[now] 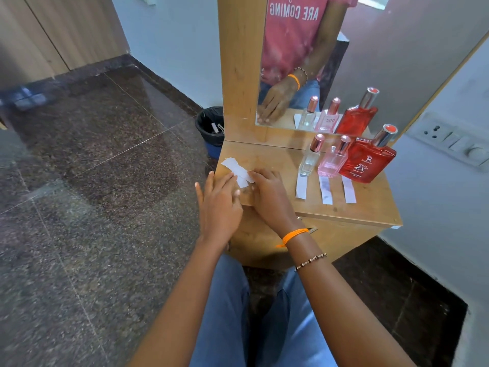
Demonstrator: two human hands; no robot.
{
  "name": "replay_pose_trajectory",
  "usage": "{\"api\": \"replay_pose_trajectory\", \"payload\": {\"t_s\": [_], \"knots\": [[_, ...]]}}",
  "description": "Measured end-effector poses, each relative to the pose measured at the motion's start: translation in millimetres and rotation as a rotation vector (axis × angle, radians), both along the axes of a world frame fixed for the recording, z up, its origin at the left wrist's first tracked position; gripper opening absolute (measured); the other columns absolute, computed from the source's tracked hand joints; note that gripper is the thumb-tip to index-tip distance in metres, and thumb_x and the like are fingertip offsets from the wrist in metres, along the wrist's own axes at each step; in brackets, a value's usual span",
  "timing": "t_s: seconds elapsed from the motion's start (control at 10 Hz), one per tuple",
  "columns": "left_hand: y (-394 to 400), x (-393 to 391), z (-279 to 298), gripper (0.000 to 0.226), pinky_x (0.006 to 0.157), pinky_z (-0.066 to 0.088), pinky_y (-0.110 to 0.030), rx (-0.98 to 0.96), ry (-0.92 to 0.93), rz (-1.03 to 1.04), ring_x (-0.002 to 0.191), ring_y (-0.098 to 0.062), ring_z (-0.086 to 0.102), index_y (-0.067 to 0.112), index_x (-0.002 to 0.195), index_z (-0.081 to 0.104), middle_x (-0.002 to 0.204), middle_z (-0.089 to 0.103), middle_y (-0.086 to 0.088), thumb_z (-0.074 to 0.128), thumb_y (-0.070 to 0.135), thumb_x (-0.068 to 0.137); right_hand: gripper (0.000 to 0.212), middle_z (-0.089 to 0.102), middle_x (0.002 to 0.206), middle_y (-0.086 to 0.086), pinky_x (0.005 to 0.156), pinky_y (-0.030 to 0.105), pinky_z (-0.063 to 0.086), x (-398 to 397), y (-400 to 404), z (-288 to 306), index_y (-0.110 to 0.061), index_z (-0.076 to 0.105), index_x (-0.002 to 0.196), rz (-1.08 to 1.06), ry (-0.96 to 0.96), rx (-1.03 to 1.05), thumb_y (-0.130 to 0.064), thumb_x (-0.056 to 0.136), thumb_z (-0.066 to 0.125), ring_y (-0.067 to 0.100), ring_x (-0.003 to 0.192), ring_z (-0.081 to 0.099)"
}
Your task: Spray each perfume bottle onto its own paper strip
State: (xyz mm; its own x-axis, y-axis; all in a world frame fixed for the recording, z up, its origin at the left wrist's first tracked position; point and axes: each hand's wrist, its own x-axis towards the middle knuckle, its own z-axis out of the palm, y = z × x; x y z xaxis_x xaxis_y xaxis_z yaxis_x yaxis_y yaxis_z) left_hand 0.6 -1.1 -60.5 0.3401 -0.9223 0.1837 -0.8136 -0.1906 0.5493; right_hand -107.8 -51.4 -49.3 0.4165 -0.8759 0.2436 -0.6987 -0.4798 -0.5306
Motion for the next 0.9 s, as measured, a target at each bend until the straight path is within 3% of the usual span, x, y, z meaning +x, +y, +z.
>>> {"api": "replay_pose_trajectory", "payload": {"t_s": [0.3,0.5,0.7,0.8,0.9], "knots": [[-17,15,8,0.038,0.117,-0.001,-0.046,0.011,0.117,-0.061,0.142,-0.020,0.025,0.017,0.130,0.055,0.141,0.051,0.003,0.047,0.014,0.093,0.034,0.060,0.119,0.017,0.094,0.031,0.038,12,2,5,0.002,0.060,0.121,-0.076,-0.040,0.049,-0.002,0.087,0.057,0.032,0.111,0.047],[-13,11,13,0.039,0.118,0.011,-0.045,-0.024,0.183,-0.095,0.140,-0.021,0.031,0.010,0.131,0.053,0.141,0.051,-0.004,0.043,0.006,0.093,0.029,0.059,0.113,0.015,0.087,0.028,0.038,12,3,8,0.001,0.063,0.116,-0.096,-0.055,0.082,-0.006,0.088,0.059,0.030,0.107,0.049],[-6,-7,18,0.035,0.110,0.029,-0.031,-0.145,0.224,-0.148,0.126,-0.018,0.046,0.009,0.122,0.059,0.131,0.057,-0.003,0.046,0.003,0.090,0.021,0.060,0.108,0.011,0.088,0.037,0.047,-19,15,14,-0.005,0.067,0.106,-0.173,-0.210,0.068,-0.005,0.086,0.059,0.030,0.102,0.056],[-6,-24,23,0.032,0.106,0.036,-0.034,-0.180,0.257,-0.208,0.120,-0.019,0.049,0.011,0.120,0.061,0.125,0.060,-0.002,0.050,0.006,0.090,0.016,0.062,0.101,0.010,0.086,0.043,0.050,-46,23,18,-0.005,0.069,0.097,-0.224,-0.283,0.015,-0.002,0.084,0.061,0.027,0.098,0.058],[-12,-45,29,0.031,0.104,0.036,-0.029,-0.210,0.275,-0.226,0.117,-0.019,0.051,0.011,0.118,0.061,0.122,0.061,-0.002,0.053,0.006,0.088,0.014,0.063,0.097,0.006,0.082,0.039,0.052,-66,25,23,-0.006,0.069,0.093,-0.294,-0.357,-0.021,-0.001,0.085,0.059,0.026,0.094,0.059]]}}
